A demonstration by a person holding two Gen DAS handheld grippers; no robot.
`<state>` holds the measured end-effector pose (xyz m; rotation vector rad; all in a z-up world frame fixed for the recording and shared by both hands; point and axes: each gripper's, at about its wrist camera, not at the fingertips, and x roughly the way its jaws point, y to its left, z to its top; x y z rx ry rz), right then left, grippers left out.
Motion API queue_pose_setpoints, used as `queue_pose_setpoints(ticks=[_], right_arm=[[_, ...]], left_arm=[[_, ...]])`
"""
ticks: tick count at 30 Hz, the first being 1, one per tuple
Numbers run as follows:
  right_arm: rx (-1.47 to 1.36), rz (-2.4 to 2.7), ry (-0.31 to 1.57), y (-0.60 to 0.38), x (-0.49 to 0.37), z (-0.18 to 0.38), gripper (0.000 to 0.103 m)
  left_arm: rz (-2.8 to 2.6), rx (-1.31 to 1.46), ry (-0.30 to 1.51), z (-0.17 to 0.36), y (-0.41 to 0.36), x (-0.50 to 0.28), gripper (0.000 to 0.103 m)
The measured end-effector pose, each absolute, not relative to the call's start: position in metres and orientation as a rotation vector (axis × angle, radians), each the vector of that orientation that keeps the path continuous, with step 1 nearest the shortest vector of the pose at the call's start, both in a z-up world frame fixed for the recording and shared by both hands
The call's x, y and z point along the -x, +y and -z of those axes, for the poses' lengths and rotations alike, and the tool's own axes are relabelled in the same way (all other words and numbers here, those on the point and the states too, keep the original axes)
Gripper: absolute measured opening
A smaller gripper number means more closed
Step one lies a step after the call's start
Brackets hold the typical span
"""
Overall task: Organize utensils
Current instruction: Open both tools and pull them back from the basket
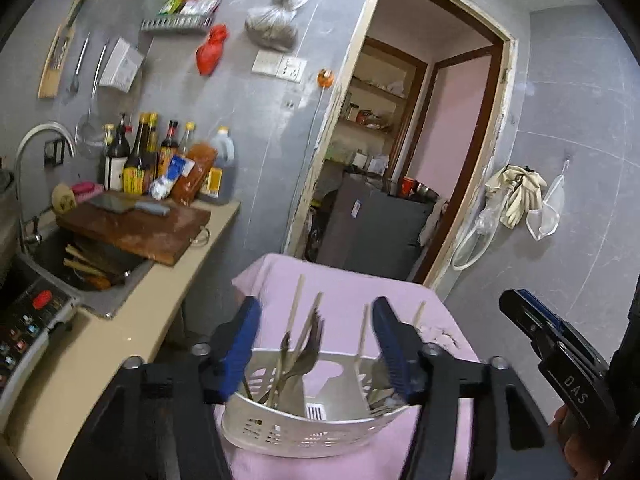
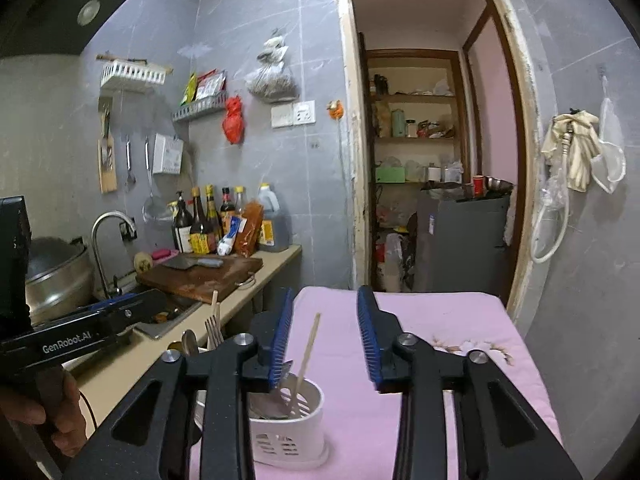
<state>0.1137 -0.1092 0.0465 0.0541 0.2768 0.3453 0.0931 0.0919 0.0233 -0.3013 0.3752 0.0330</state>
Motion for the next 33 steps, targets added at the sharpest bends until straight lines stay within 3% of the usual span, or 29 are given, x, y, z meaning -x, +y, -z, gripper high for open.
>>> queue_pose_setpoints(ticks=[2,8,17,33], right_arm=[[-0.075,-0.333,0.276,-0.120,-0.107,-0.052,0.053],[-0.099,-0.291,0.294,-0.159,-0.077,-0.059,0.071],[-0.098,-0.248,0.334,-0.208,-0.034,-0.048,0.102],[-0.092,-0.176,0.396,-0.246,0.019,-0.022,0.102]], left_arm=[[-0.039,0.281,0.364,-0.033,0.084,-0.085,0.078],[-0.031,0.233,0.349,-0.048,0.058,-0.056,0.100],[-0.083,0.236,0.369,-0.040,0.034,-0.015,0.103],[-0.136,0.201,0.430,-0.012,0.009,0.035,0.103]])
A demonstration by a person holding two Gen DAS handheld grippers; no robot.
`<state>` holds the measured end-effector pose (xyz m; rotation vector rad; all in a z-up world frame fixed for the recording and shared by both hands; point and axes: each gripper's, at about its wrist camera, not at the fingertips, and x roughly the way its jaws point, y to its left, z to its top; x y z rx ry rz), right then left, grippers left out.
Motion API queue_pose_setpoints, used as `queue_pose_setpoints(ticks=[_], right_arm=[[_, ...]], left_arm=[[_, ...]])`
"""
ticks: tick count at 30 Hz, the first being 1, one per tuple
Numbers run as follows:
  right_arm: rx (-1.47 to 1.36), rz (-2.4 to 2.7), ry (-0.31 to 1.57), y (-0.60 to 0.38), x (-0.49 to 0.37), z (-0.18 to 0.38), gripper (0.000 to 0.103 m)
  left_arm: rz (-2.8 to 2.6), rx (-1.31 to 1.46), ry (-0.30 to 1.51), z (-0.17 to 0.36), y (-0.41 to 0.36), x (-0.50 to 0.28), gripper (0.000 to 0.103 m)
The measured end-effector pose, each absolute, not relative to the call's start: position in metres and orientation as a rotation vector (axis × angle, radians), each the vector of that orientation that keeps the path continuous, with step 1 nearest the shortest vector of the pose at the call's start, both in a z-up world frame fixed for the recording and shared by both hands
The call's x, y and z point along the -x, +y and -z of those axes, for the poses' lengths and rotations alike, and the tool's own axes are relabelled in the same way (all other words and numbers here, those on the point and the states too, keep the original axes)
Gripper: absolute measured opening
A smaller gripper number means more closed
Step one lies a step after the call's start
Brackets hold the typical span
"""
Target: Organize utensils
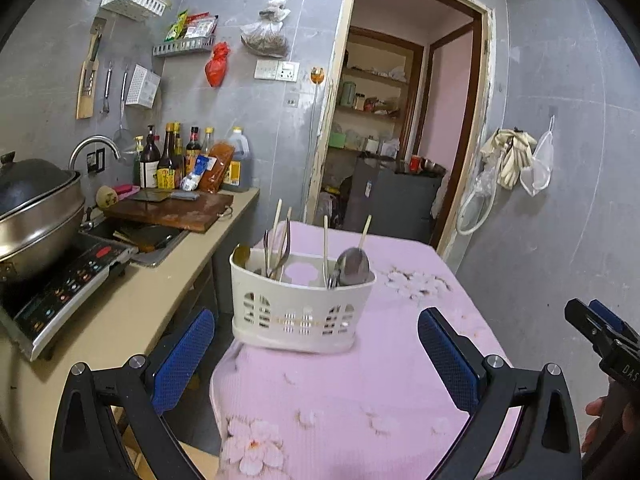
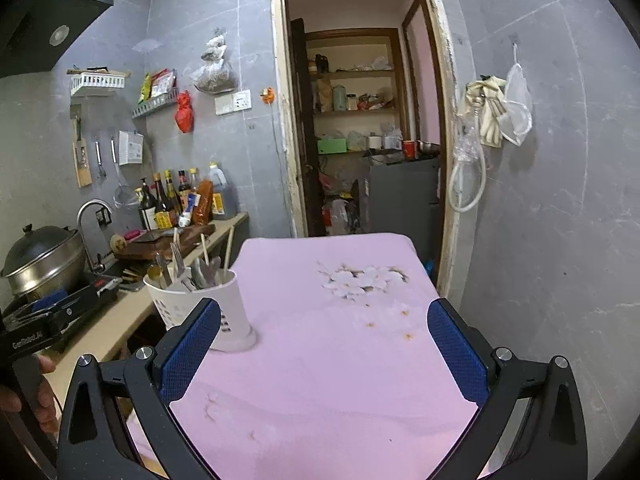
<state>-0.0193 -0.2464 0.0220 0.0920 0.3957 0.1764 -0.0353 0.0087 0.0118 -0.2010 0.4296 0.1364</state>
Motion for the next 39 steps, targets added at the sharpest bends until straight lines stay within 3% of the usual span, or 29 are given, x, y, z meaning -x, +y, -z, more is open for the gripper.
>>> queue_pose_setpoints(ticks=[39], right_arm=[[-0.079,-0.190,0.427,-0.234,0.019,-0.020,0.102]], left_arm=[[-0.159,0.172,0.444,-0.007,0.010,0.035,0.103]])
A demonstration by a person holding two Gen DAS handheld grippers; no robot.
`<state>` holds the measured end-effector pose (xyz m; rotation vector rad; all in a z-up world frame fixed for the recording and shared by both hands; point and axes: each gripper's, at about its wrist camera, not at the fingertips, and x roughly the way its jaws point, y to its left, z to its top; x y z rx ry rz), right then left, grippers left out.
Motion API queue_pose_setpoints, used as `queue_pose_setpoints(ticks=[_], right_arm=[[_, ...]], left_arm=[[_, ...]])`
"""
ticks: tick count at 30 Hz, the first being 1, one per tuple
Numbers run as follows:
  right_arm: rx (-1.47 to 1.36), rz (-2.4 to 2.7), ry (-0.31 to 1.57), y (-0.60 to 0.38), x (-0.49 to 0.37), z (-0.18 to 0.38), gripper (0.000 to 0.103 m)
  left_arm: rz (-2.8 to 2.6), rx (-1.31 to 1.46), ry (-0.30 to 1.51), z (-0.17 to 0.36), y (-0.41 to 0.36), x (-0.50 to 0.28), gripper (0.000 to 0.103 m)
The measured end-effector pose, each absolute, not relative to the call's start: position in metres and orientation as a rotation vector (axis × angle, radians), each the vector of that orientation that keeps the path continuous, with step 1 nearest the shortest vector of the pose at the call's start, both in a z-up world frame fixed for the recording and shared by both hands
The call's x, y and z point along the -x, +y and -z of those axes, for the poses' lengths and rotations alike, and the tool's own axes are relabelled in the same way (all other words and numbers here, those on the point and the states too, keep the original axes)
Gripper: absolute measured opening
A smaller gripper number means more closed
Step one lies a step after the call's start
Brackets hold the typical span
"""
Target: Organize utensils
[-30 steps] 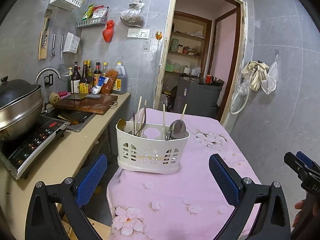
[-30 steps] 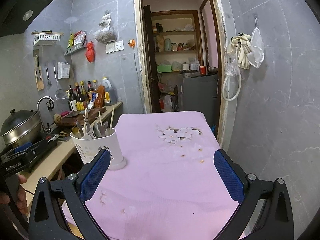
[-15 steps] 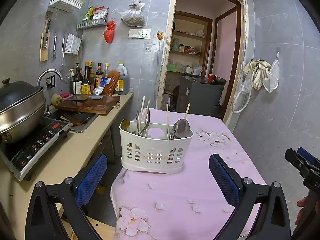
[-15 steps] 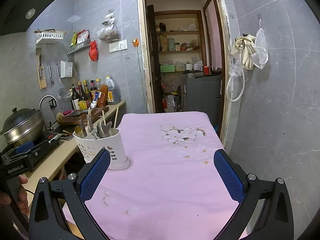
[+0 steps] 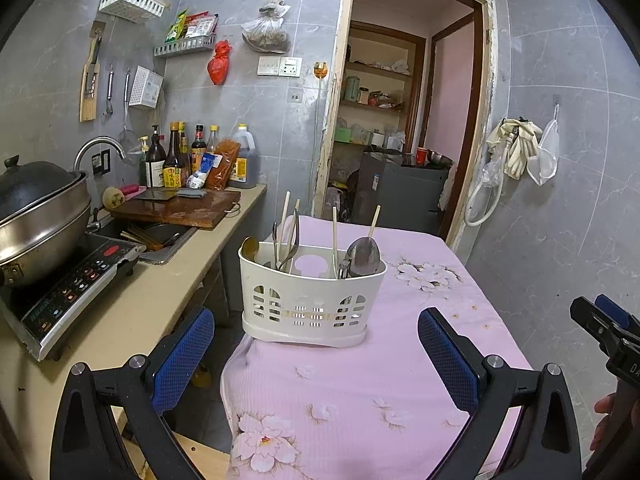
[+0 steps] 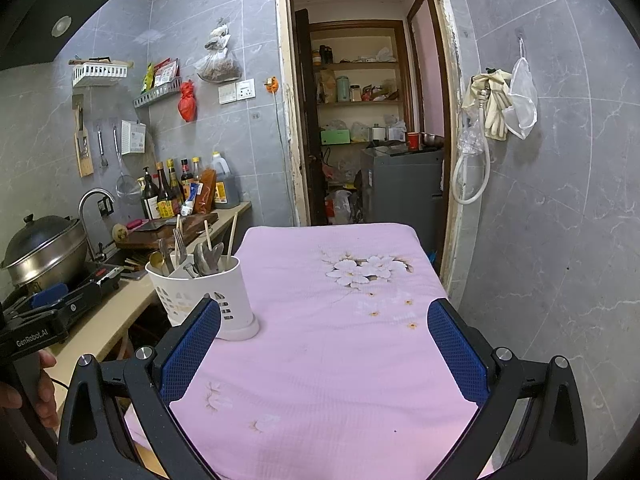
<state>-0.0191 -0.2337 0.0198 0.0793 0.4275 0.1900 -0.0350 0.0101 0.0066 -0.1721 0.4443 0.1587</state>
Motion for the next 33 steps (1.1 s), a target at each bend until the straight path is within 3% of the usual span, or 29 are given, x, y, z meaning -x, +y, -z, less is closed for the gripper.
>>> queue_pose_setpoints(ticks=[33], right_arm=[[-0.077,-0.190,0.428,-0.2360,0.0171,-0.0202,0.102]], left_arm=[[-0.151,0.158,0.441,-0.0066,0.0048,0.0345,0.103]])
